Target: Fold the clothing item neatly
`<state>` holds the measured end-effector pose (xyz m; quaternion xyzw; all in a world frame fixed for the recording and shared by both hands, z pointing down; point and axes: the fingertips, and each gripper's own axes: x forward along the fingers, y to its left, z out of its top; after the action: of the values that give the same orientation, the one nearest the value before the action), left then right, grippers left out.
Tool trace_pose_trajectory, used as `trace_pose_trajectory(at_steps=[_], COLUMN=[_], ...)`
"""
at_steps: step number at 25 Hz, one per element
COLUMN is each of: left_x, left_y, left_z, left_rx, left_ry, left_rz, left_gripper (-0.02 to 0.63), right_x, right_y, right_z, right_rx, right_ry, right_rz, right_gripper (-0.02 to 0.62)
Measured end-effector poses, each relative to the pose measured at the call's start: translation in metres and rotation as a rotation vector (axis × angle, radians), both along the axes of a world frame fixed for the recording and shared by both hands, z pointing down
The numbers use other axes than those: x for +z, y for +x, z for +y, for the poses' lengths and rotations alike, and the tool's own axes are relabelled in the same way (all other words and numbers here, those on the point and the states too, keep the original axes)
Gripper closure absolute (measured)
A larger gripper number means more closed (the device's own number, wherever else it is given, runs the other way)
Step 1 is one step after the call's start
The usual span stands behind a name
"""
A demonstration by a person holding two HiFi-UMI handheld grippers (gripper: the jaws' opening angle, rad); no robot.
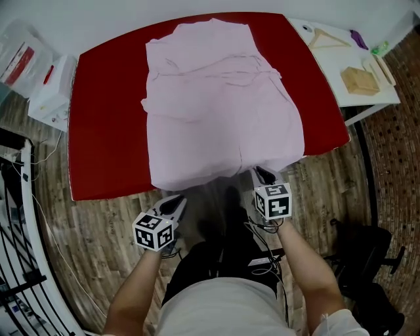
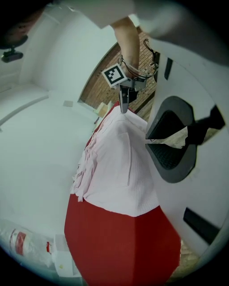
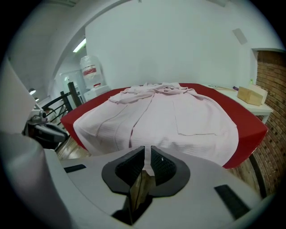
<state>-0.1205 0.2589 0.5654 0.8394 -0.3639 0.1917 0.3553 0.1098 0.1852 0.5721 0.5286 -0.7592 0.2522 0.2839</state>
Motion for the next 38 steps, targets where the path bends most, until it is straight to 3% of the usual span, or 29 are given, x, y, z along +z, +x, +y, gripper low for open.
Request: trace_pose_trajectory(at_steps=[5, 11, 16, 22, 29, 33, 38], left_x=[0.014, 0.025, 0.047, 0.079, 0.117, 0.135, 0.148], left_y=[-0.015, -0.02, -0.021, -0.027, -0.035, -0.048, -0.071], left_z=[0.009, 0.013, 0.014, 0.012, 0.017, 0.006, 0.001], left_rx=[-0.052, -0.125, -0.222, -0.329, -0.316, -0.278, -0.228], left_ry=[0.001, 0.012, -0.012, -0.001, 0.017, 0.07, 0.069], left_rz=[0.035, 0.055, 0.004, -0.023, -0.039, -0.089, -0.146], left_gripper=[0.595, 0.598, 0.6, 0.591, 0.435, 0.302, 0.24], right_x=[0.008, 0.035, 0.062, 0.084, 0.118, 0.134, 0.149], right_y=[0.041, 0.087, 0.113, 0.141, 0.166, 0.178, 0.181], right_z=[0.016, 0.028, 0.03, 0.02, 0.019, 0.007, -0.012], right_rx=[-0.047, -0.045, -0.195, -0.272, -0.391, -0.435, -0.475], right_ry=[-0.003, -0.11, -0.14, -0.133, -0.097, -0.078, -0.074], right_rz=[-0.059, -0.149, -0.062, -0.209, -0.152, -0.087, -0.065], right_gripper=[0.571, 0.572, 0.574, 0.561, 0.363, 0.323, 0.293])
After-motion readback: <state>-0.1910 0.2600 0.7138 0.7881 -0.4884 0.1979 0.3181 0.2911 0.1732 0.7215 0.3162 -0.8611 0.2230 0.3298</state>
